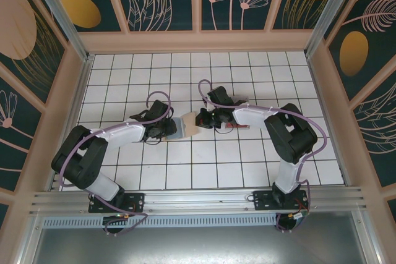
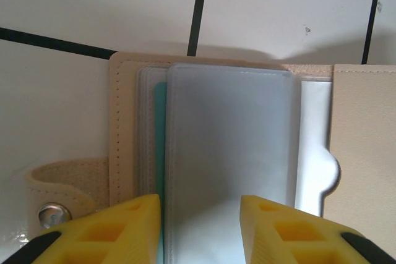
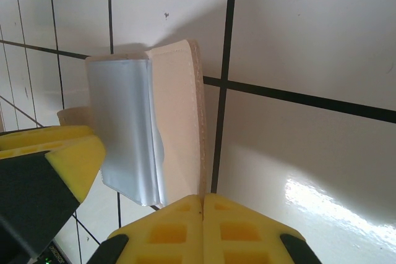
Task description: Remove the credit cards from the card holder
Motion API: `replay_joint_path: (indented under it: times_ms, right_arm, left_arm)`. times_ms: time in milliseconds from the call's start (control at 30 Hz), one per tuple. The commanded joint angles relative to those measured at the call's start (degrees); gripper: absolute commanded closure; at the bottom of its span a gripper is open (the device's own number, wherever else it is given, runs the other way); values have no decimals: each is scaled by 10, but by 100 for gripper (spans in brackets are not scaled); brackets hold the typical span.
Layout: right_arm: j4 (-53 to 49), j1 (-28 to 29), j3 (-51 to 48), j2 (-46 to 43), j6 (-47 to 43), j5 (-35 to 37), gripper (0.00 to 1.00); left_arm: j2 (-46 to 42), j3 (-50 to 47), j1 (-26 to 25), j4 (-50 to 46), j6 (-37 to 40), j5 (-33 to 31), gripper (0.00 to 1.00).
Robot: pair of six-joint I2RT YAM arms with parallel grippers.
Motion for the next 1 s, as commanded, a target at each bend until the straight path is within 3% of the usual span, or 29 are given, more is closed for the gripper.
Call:
replay_joint_path:
  times_ms: [0,600,967]
  right_arm:
    - [5,3,3,0,4,3,100]
    - [3,3,4,2,5,4,100]
    - [4,3,2,2,7,6,100]
  left_arm:
    - [11,6,2,-13,14,-4,60]
    - [-36,-13,2,93,25,105,60]
    - [8,17,0,181,13,210,62]
